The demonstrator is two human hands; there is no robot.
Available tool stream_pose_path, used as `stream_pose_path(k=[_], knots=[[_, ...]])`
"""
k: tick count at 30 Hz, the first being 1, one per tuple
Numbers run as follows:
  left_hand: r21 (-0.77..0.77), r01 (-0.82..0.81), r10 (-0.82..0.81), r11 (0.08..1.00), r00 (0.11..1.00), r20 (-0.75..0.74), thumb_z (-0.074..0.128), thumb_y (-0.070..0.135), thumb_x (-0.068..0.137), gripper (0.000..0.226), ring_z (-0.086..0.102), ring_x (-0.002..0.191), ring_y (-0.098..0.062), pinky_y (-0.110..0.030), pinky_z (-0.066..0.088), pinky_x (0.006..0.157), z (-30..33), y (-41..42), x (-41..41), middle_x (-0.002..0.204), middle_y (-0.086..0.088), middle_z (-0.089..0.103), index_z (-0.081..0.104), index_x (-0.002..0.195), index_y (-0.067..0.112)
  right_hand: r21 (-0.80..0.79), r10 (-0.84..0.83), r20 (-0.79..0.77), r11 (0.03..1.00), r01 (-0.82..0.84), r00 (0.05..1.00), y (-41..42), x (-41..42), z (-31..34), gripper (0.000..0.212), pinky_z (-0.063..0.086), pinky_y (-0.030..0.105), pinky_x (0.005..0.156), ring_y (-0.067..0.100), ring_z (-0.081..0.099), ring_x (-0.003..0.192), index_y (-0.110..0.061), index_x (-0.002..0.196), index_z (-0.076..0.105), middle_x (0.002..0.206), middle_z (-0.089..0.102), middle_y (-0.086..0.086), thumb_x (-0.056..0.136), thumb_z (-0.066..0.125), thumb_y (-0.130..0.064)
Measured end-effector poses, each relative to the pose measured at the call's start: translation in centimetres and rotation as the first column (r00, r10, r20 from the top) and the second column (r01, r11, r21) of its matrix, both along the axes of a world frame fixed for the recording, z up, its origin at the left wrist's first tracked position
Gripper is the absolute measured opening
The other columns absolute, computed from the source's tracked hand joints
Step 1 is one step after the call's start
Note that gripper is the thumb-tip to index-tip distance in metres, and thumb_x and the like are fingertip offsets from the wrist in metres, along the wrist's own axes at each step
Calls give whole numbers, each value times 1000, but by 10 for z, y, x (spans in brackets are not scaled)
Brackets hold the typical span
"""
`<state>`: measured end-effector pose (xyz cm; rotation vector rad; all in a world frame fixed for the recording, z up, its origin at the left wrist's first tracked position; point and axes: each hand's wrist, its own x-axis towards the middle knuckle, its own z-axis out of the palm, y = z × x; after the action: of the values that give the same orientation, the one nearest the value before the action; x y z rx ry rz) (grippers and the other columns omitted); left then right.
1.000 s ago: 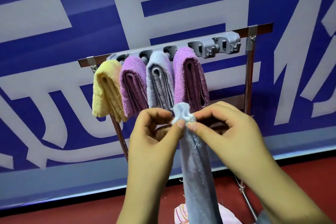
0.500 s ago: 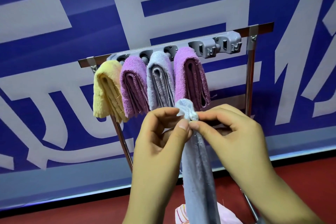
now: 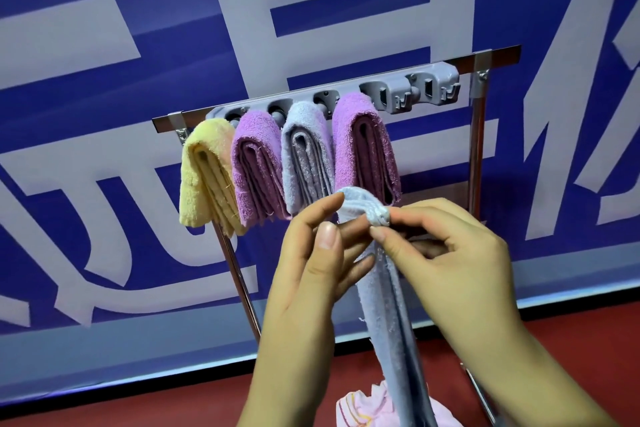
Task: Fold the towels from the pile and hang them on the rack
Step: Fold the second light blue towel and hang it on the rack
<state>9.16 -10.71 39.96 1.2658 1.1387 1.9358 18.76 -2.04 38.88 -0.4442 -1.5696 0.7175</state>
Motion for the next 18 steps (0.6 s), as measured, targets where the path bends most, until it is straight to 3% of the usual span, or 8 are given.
stream_pose_path(k=[4, 7, 10, 12, 14, 18], knots=[[42, -160, 166, 986, 966, -197, 66, 41, 72, 35, 66, 106, -14, -26, 53, 86, 0, -2, -10, 109, 0, 72, 66, 105, 31, -104, 136, 33, 986, -132, 990, 5, 7, 7, 28, 51, 13, 72, 3, 66, 81, -35, 83, 68, 89, 67, -11, 76, 74, -9], [66, -322, 325, 944, 885, -333, 74, 39, 65, 49, 59, 116, -13, -36, 48, 95, -2, 3, -27, 121, 12, 63, 60, 112, 41, -184, 255, 46, 952, -243, 966, 9, 12, 11, 21, 55, 23, 78, 6, 67, 84, -31, 84, 71, 90, 70, -8, 77, 73, -11], [-23, -183, 165, 983, 927, -336, 81, 29, 61, 66, 58, 118, -10, -34, 48, 96, 4, 7, -42, 122, 12, 64, 55, 120, 38, -197, 327, 96, 932, -305, 940, 11, 18, 16, 14, 54, 27, 81, 6, 66, 87, -26, 89, 71, 92, 71, -6, 76, 72, -20], [-58, -105, 79, 993, 936, -343, 81, 14, 63, 58, 66, 98, -6, -21, 52, 82, 13, 7, -47, 101, 8, 71, 61, 114, 32, -210, 380, 121, 913, -351, 917, 13, 22, 19, 17, 54, 29, 83, 6, 67, 88, -22, 92, 71, 93, 72, -5, 75, 72, -25], [-47, -96, 68, 994, 910, -409, 75, 10, 64, 45, 65, 81, -4, -15, 51, 70, 27, 5, -48, 83, 6, 70, 68, 102, 32, -232, 434, 117, 887, -400, 893, 15, 25, 23, 18, 55, 30, 84, 8, 68, 87, -22, 92, 70, 90, 74, -6, 74, 68, -27], [-26, -153, 108, 988, 798, -593, 74, 18, 67, 40, 63, 81, -5, -20, 53, 74, 55, 3, -45, 86, 3, 68, 64, 104, 30, -233, 494, 36, 849, -474, 869, 17, 24, 32, 13, 54, 22, 77, 3, 64, 76, -22, 87, 67, 75, 71, -7, 76, 62, -18]])
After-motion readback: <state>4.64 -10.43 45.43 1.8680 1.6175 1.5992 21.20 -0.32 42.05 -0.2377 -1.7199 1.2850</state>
